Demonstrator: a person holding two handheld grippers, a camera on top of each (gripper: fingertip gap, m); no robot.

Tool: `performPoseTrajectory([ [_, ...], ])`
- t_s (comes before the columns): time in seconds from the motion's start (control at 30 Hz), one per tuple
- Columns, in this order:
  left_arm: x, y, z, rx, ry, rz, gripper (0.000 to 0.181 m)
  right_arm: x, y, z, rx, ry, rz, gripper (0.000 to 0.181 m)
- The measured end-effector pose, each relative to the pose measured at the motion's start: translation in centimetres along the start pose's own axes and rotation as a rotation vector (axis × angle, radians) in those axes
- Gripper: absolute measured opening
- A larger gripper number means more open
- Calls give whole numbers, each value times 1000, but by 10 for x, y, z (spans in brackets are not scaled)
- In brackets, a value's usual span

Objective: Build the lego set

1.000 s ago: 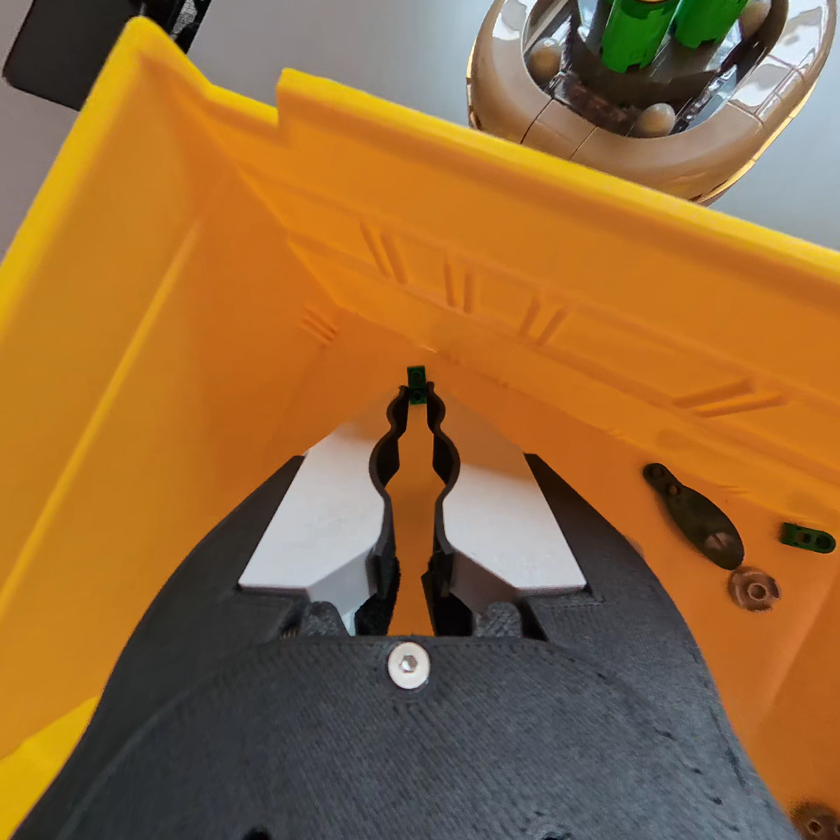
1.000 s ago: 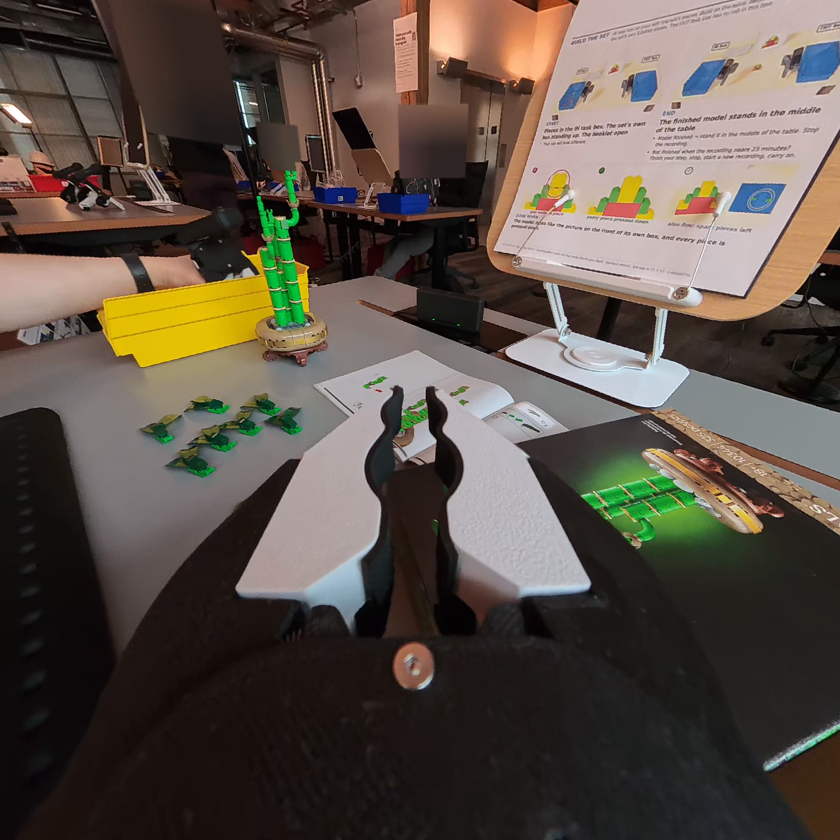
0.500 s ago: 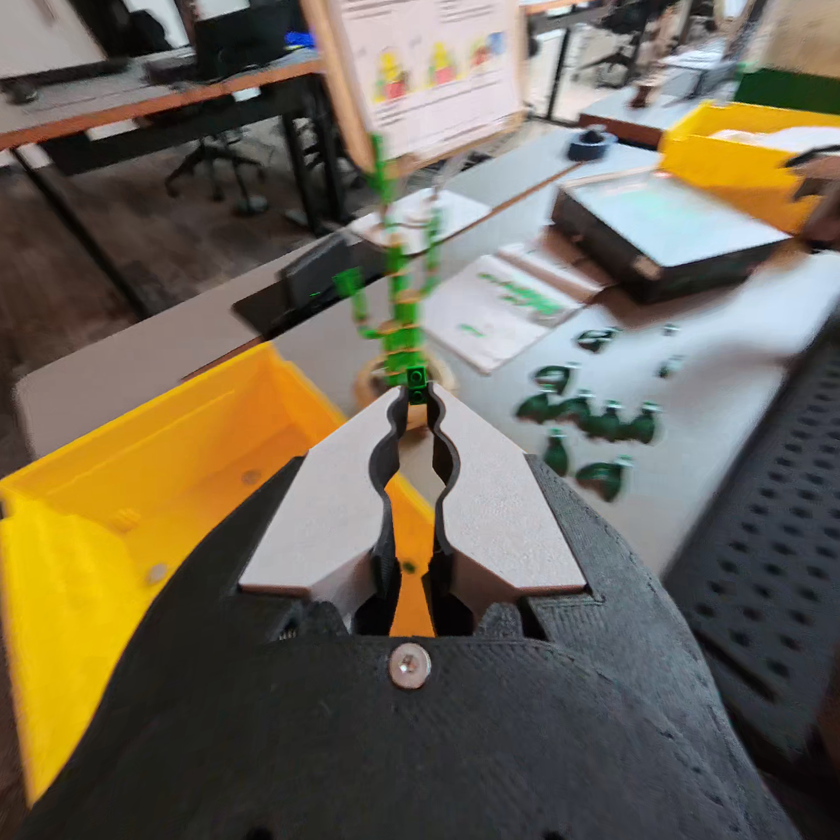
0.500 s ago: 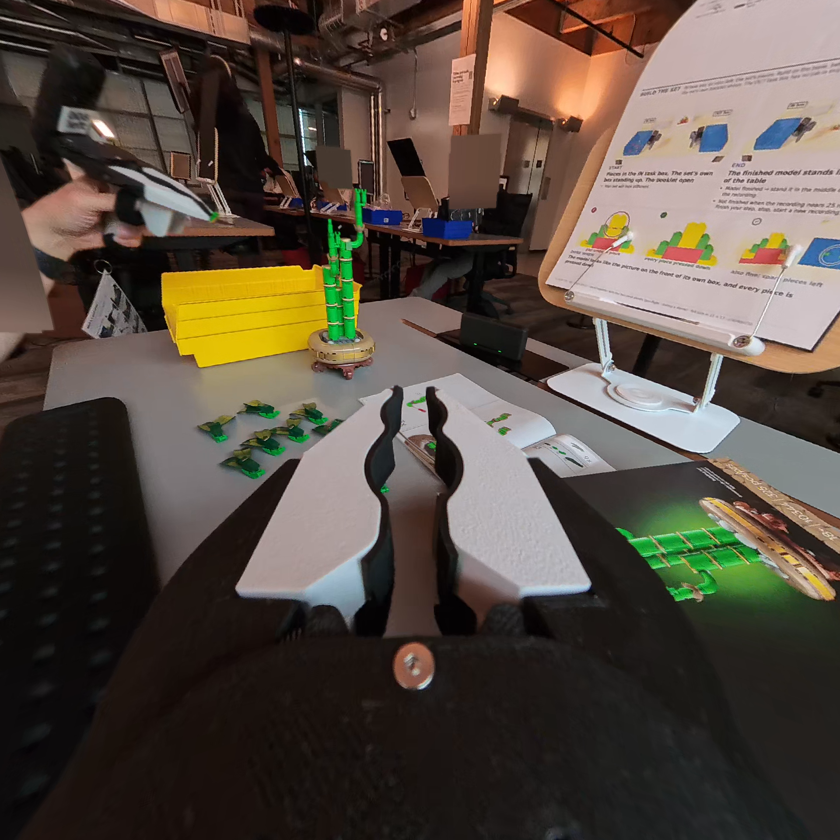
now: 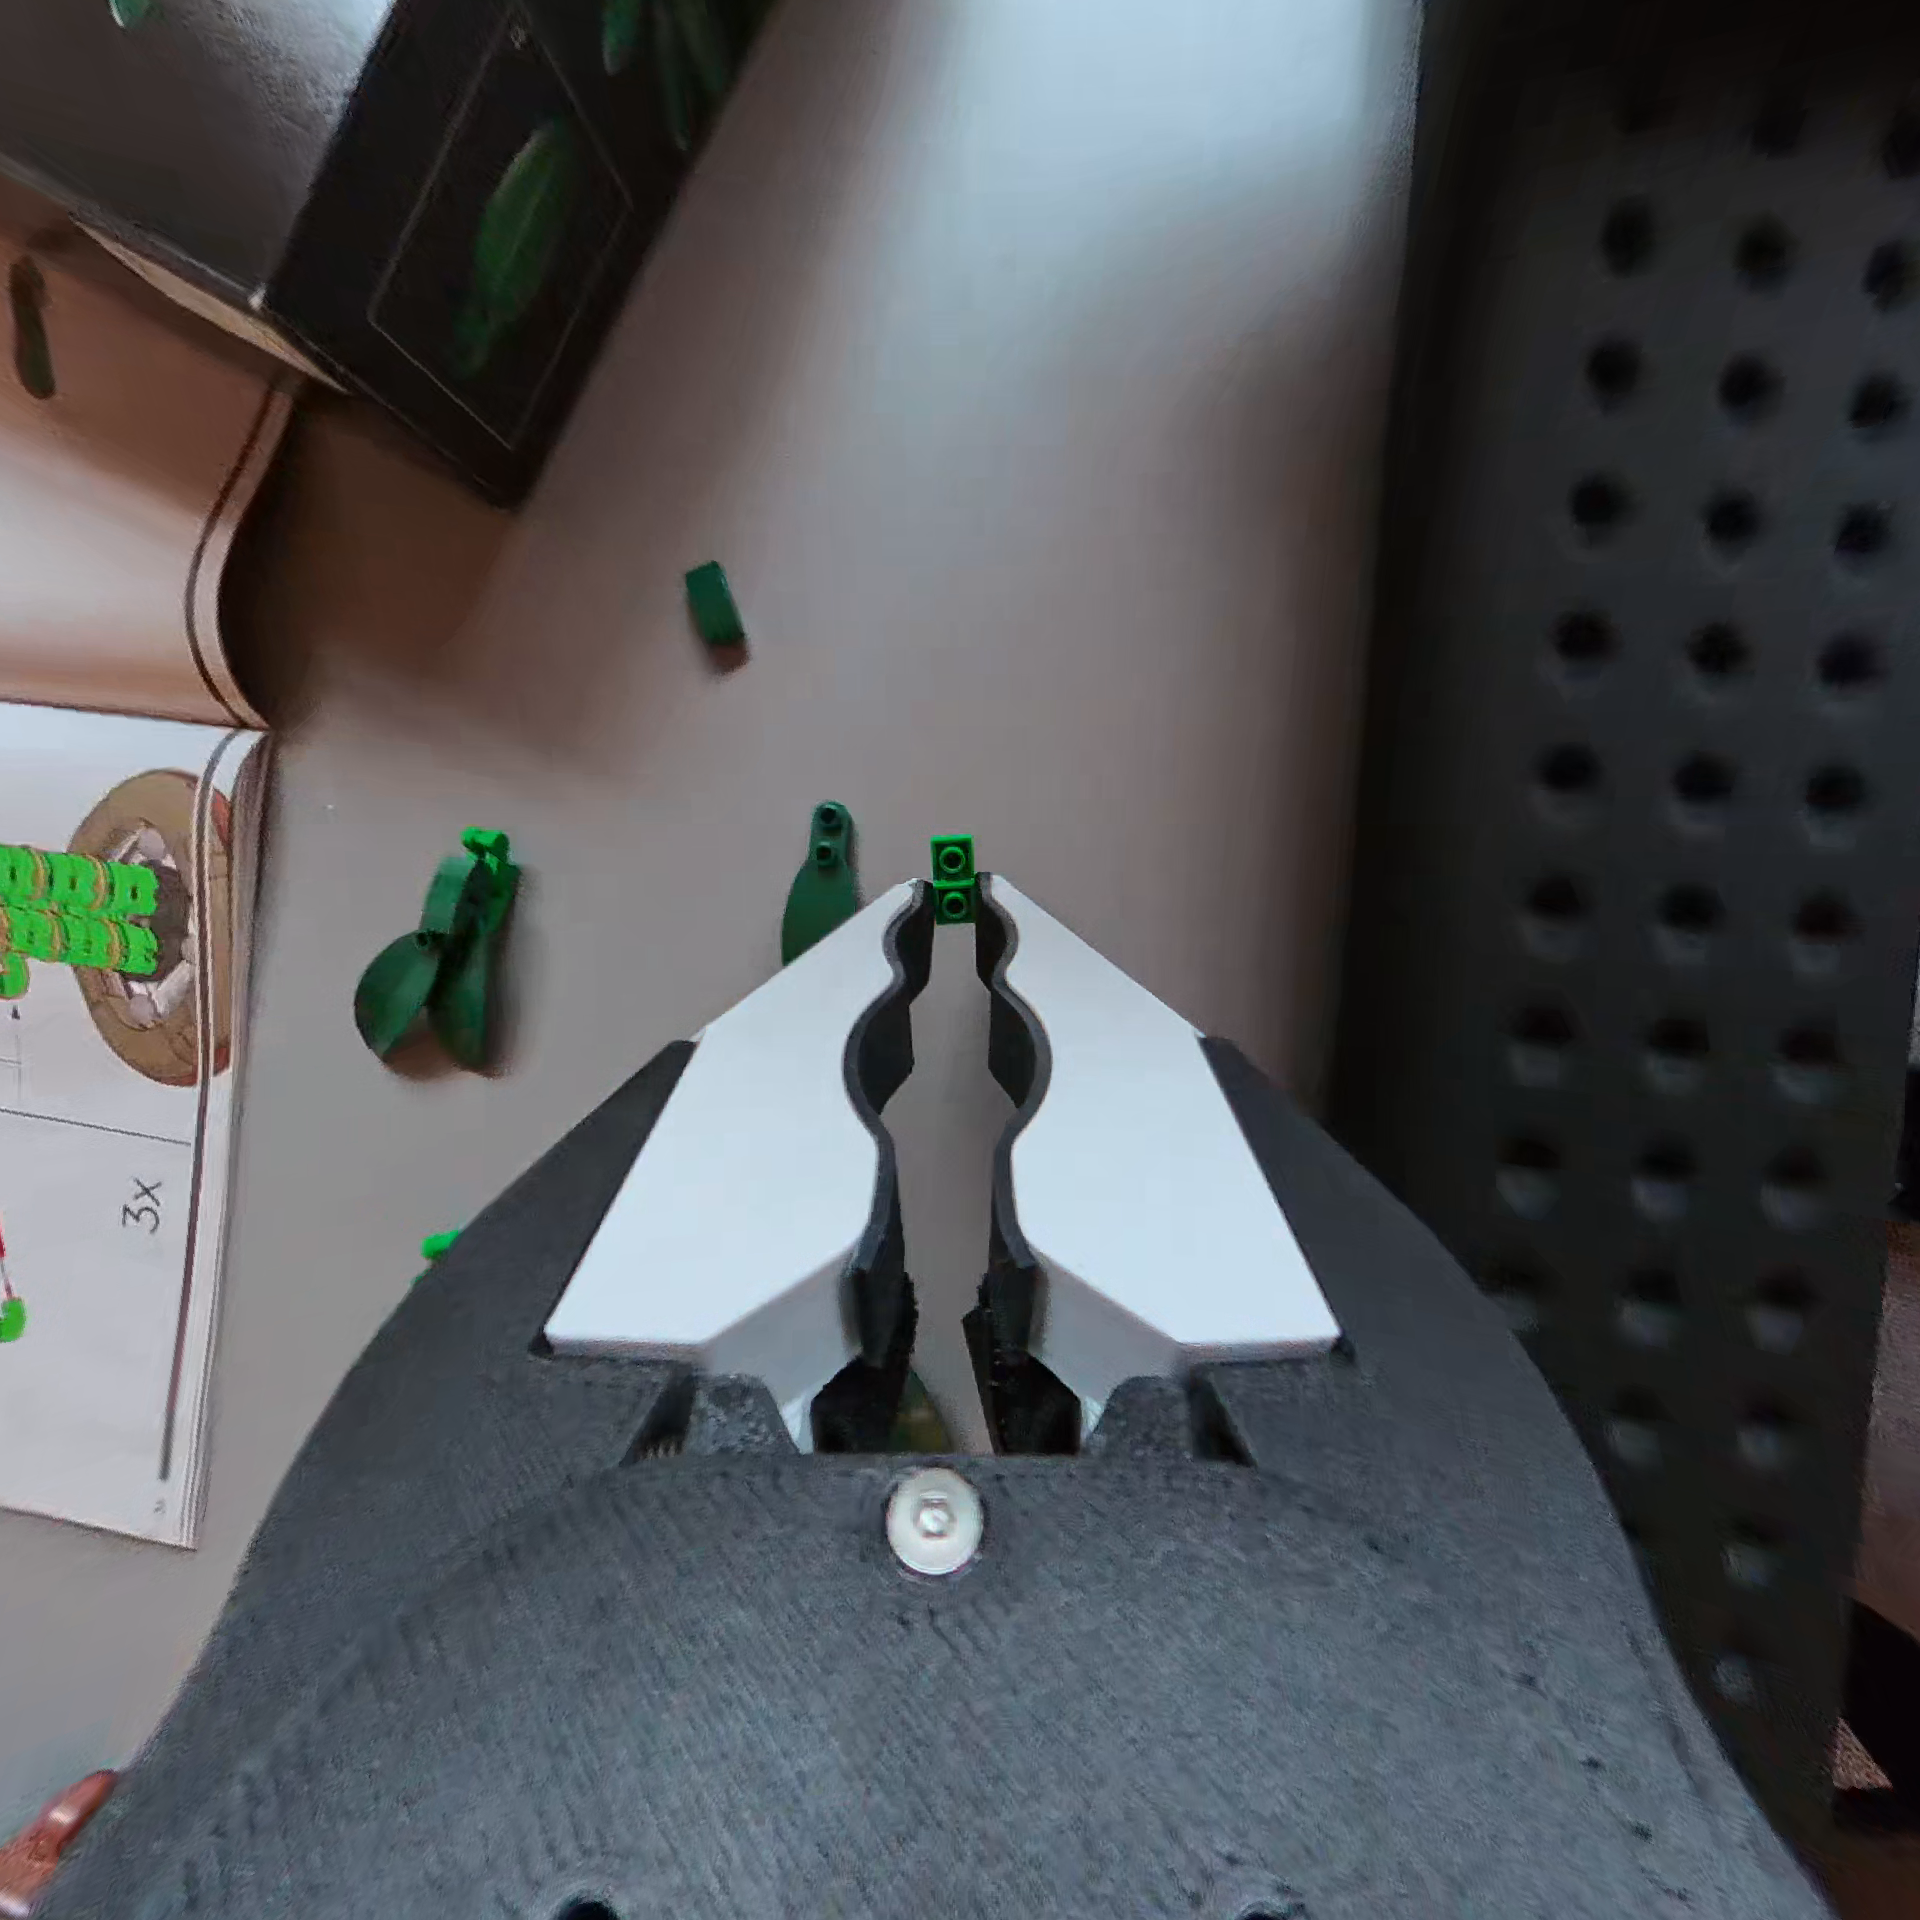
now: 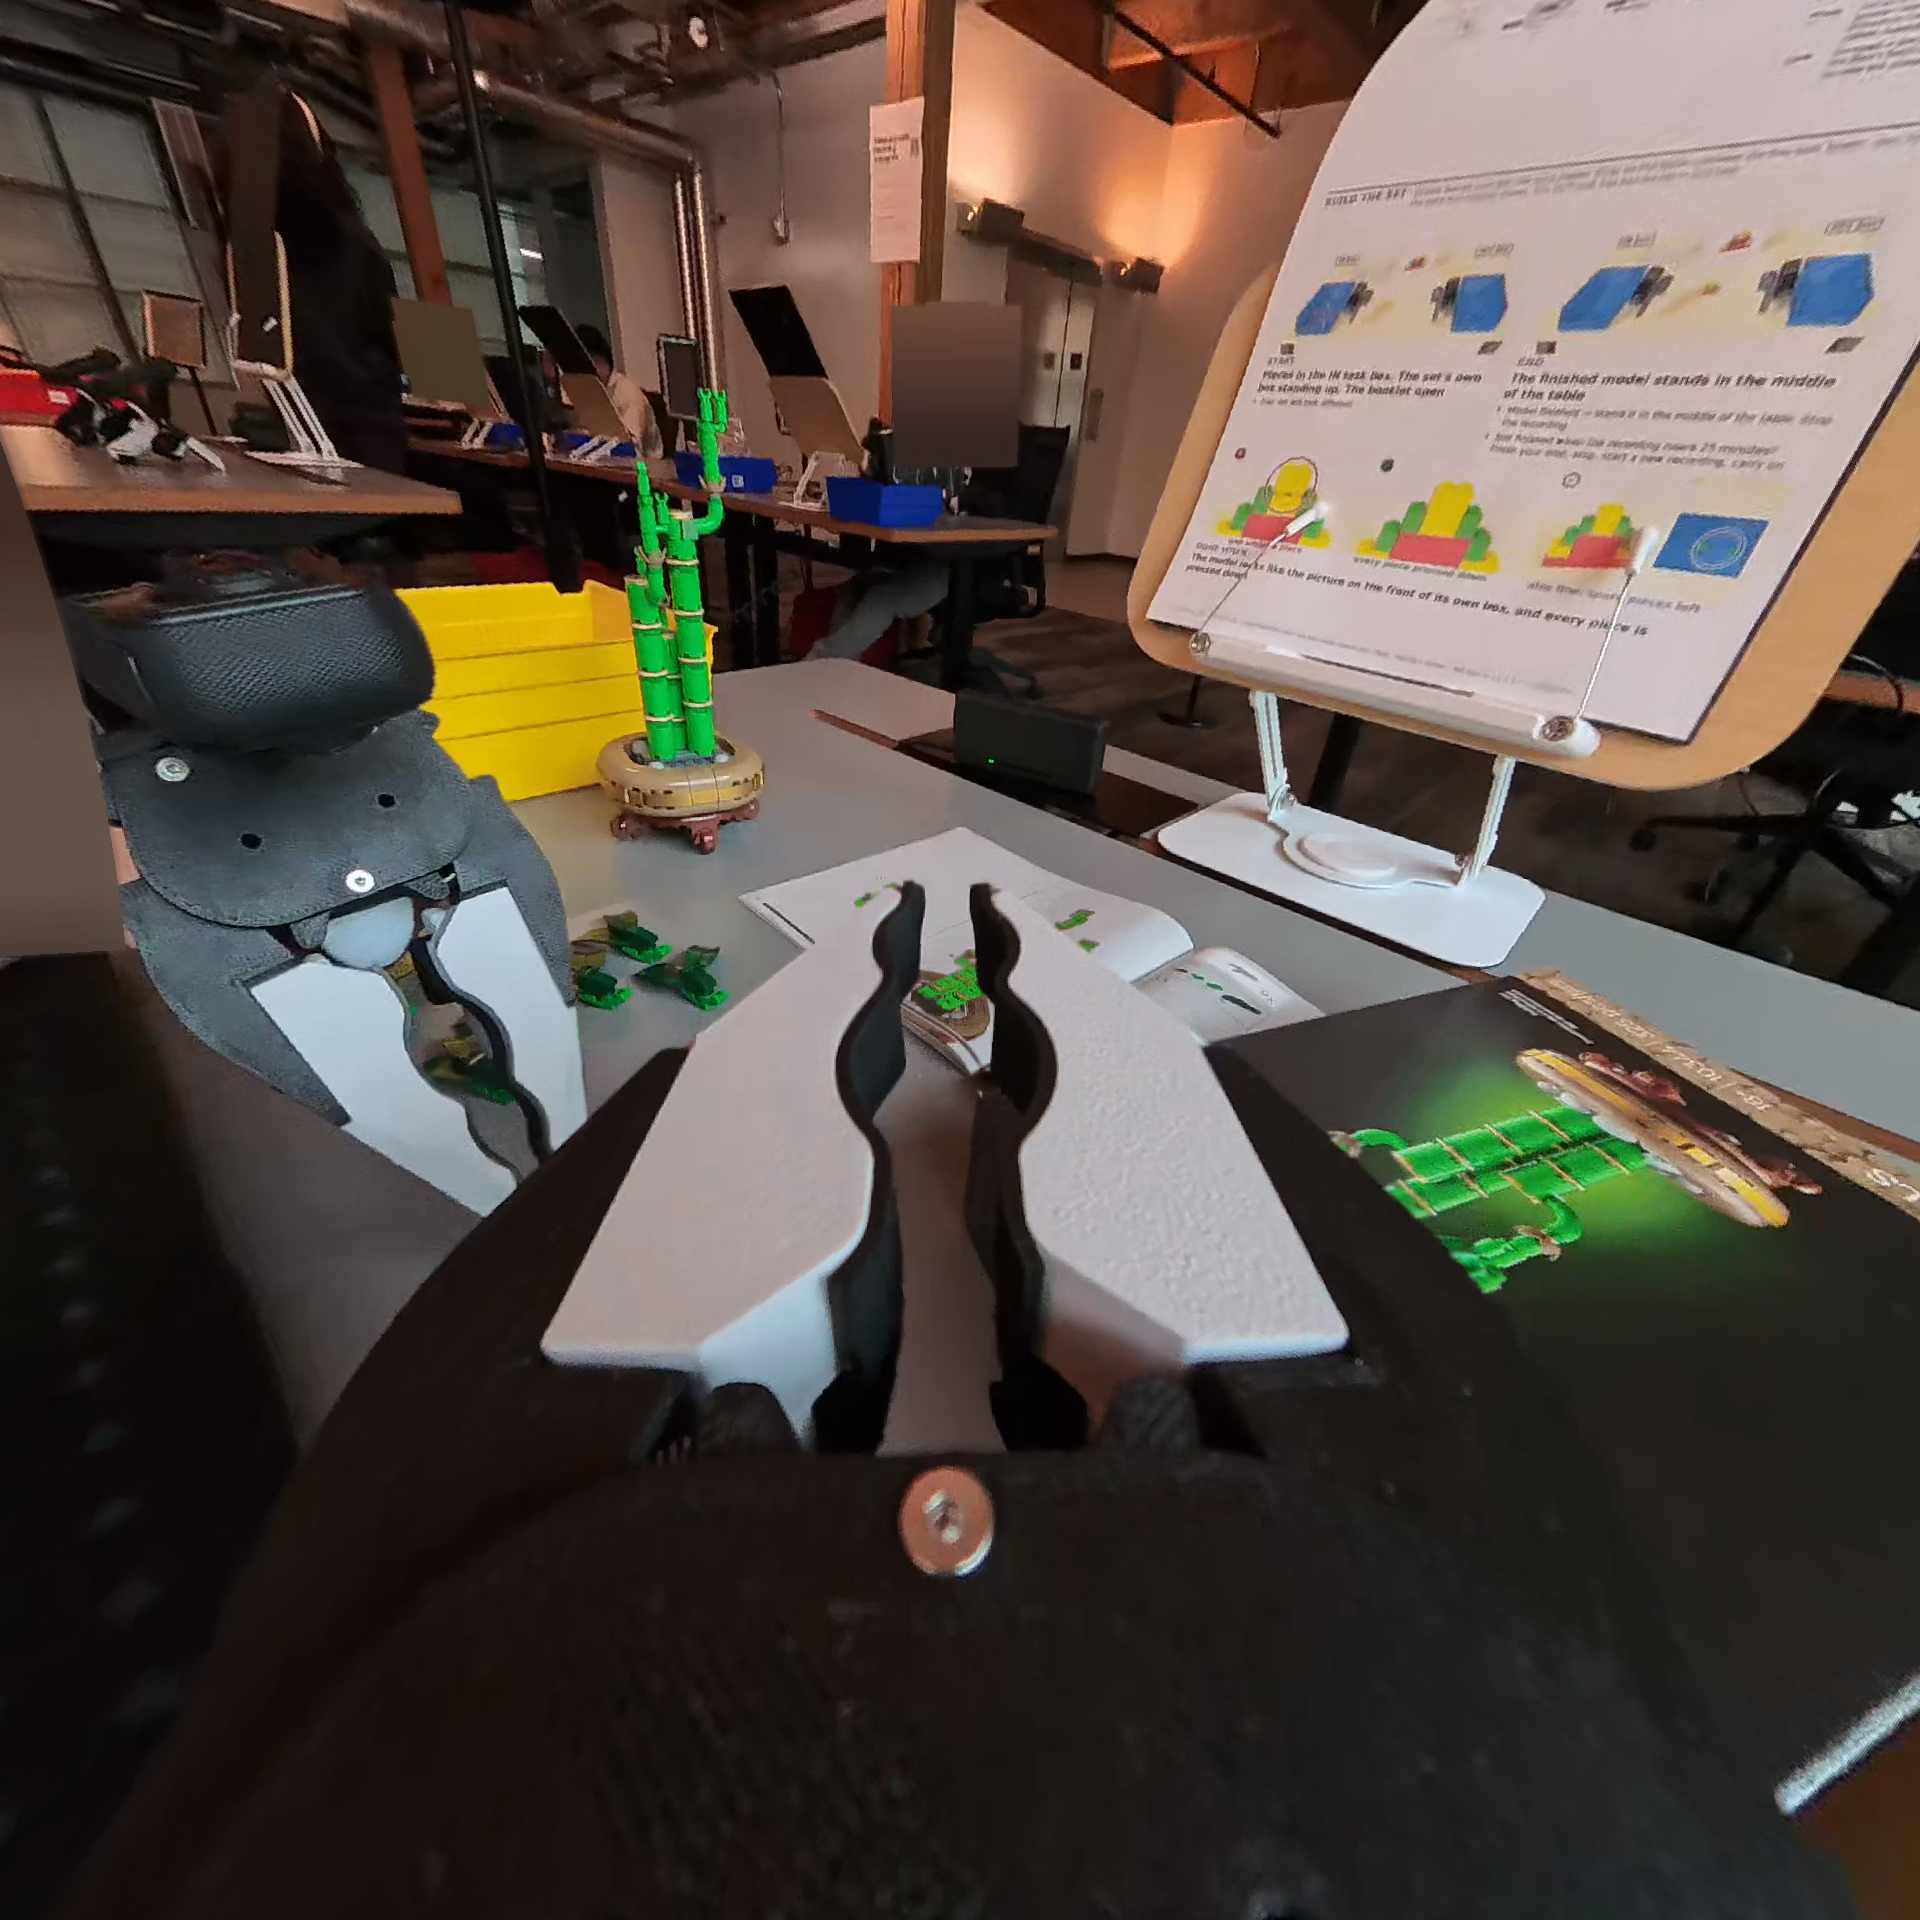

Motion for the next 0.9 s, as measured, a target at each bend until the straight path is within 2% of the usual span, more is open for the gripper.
performPoseTrajectory([
  [0.03,1,1,2,3,3,3,6,0,1,0,5,2,0,8],
  [0.3,13,4,-4,11,98,9,6,4,11,0,87,6,123,9],
  [0.37,14,4,-3,10,68,14,6,4,12,0,73,14,123,10],
  [0.43,13,2,-3,13,42,-12,15,2,12,1,71,8,124,10],
  [0.5,2,2,0,-2,-31,-27,18,0,10,1,77,0,119,10],
  [0.6,-43,13,1,-84,-231,33,23,-2,7,1,70,-12,97,10],
  [0.7,-126,37,-21,-188,-515,286,22,-2,4,0,67,-19,78,10],
  [0.77,-190,54,-55,-294,-674,465,15,-1,3,-1,76,-13,79,10],
  [0.8,-218,64,-77,-361,-708,552,16,0,3,-2,77,-6,82,10],
  [0.83,-242,73,-102,-428,-706,636,21,1,4,-3,75,1,83,10],
  [0.9,-279,93,-150,-574,-605,779,26,3,4,-4,54,21,79,10],
])
Point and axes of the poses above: each gripper's, where its closed fingertips meet, x out along the fingers, z out of its top, y = z × x across the jaws, the point moved 8 cm from there along -x, back along the fingers, and after that the axes turned 13 degrees about -x, right-handed, at the moved point
